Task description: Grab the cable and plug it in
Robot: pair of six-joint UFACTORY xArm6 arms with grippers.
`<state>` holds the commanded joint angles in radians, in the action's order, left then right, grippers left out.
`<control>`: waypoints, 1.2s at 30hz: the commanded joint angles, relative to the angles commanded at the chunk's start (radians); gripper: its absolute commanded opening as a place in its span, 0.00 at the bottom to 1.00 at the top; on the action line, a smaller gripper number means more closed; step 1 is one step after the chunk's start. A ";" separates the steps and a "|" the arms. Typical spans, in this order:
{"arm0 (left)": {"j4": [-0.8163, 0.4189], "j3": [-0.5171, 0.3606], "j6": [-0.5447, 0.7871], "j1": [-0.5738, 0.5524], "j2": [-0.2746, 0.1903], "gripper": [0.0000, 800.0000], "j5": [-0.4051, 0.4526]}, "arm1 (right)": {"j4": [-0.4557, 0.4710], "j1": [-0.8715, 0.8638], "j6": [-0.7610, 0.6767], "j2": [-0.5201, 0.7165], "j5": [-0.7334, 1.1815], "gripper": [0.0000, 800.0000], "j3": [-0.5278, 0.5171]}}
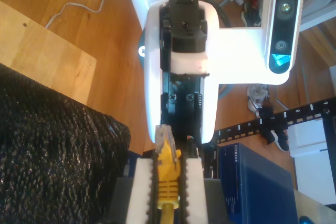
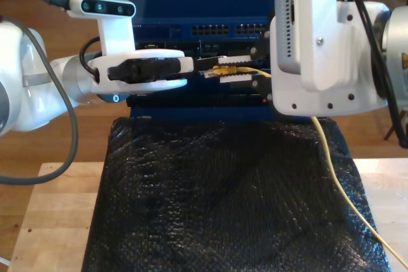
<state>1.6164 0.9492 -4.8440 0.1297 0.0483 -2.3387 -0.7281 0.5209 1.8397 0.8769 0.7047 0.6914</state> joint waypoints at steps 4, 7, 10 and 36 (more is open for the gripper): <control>0.000 0.000 0.002 0.000 0.000 0.68 0.020 | 0.000 0.000 0.000 0.000 0.000 0.00 0.002; 0.000 -0.002 0.000 0.000 0.000 0.68 0.031 | 0.000 0.000 0.000 0.000 0.000 0.00 0.002; -0.002 -0.002 0.002 0.000 0.000 0.68 0.034 | 0.000 0.000 0.000 0.000 0.000 0.00 0.002; -0.003 0.000 0.003 0.000 -0.002 0.70 0.049 | 0.000 -0.029 0.000 -0.005 0.000 0.00 0.000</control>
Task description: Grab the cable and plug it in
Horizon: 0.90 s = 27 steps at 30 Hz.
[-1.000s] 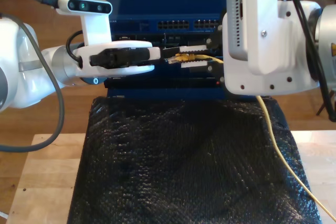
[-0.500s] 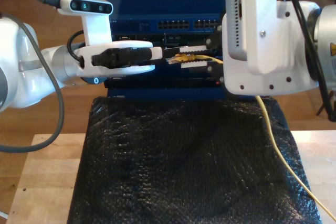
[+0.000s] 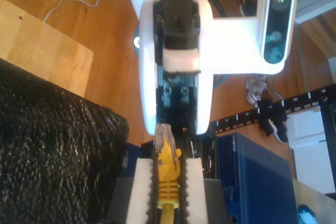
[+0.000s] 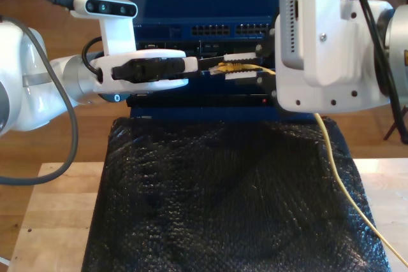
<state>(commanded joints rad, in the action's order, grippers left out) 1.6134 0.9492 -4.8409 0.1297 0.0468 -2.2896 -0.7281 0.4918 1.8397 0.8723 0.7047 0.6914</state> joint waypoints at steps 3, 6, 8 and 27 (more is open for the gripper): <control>0.000 0.000 0.000 0.000 0.000 0.70 0.000 | 0.000 0.000 0.000 0.000 0.000 0.00 0.000; -0.008 0.000 0.000 0.000 0.000 0.70 0.000 | 0.000 0.000 0.000 0.000 0.000 0.00 0.000; -0.018 0.000 -0.002 -0.002 0.000 0.70 0.002 | 0.000 0.000 0.000 -0.002 0.000 0.00 0.000; -0.052 0.000 0.000 -0.002 0.000 0.70 0.037 | -0.005 -0.005 0.000 -0.003 0.000 0.00 -0.006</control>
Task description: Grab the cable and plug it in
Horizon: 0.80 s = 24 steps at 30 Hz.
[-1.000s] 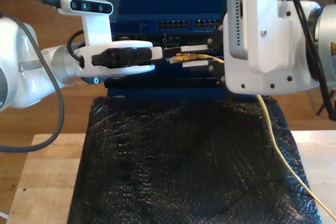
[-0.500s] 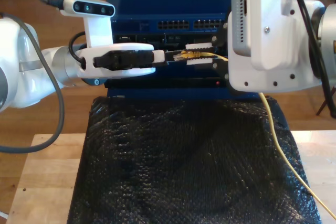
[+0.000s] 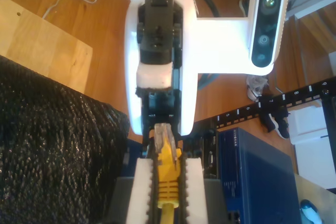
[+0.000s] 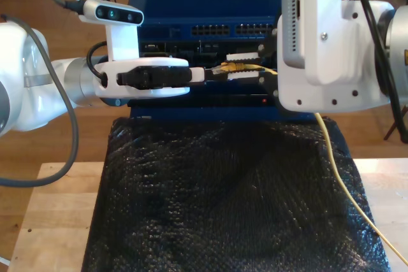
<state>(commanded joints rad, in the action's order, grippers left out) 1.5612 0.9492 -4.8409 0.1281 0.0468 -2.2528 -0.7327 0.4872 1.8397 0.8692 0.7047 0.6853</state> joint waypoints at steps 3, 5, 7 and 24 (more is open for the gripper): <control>0.000 0.000 0.000 0.000 0.000 0.70 0.000 | 0.000 0.000 -0.002 0.000 0.000 0.00 0.000; 0.000 0.000 0.000 0.000 0.000 0.70 0.000 | 0.000 0.000 -0.002 0.000 0.000 0.00 0.000; 0.000 0.000 0.000 -0.002 0.000 0.70 0.002 | -0.011 0.002 -0.002 0.000 0.000 0.00 0.000; 0.000 0.000 0.000 0.000 0.000 0.70 0.000 | -0.032 0.002 0.003 -0.012 0.000 0.00 -0.002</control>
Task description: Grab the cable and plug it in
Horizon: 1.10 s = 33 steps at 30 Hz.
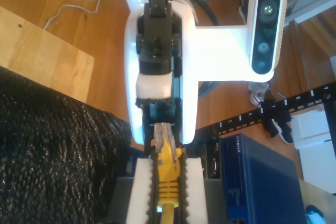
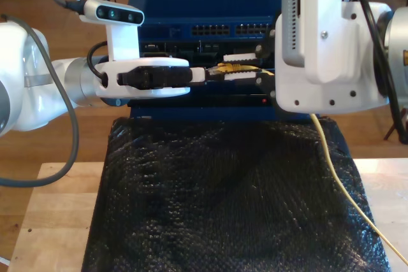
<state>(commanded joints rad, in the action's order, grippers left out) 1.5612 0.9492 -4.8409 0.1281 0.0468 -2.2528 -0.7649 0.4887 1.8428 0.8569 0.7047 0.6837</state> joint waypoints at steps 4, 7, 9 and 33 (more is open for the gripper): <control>0.000 0.002 0.002 0.000 0.000 0.66 0.002 | 0.002 0.000 0.000 -0.002 0.000 0.00 0.000; 0.000 0.000 0.005 0.000 0.000 0.58 0.002 | 0.002 -0.002 0.000 -0.003 0.000 0.00 -0.003; 0.000 0.000 0.005 0.000 0.000 0.54 0.003 | 0.002 -0.002 0.002 -0.003 0.000 0.00 -0.005; -0.005 -0.002 0.008 0.002 -0.002 0.35 0.034 | 0.003 -0.003 0.002 -0.006 0.000 0.00 -0.006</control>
<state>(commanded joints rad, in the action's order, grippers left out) 1.5566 0.9477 -4.8332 0.1297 0.0453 -2.2191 -0.7618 0.4856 1.8443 0.8508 0.7047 0.6776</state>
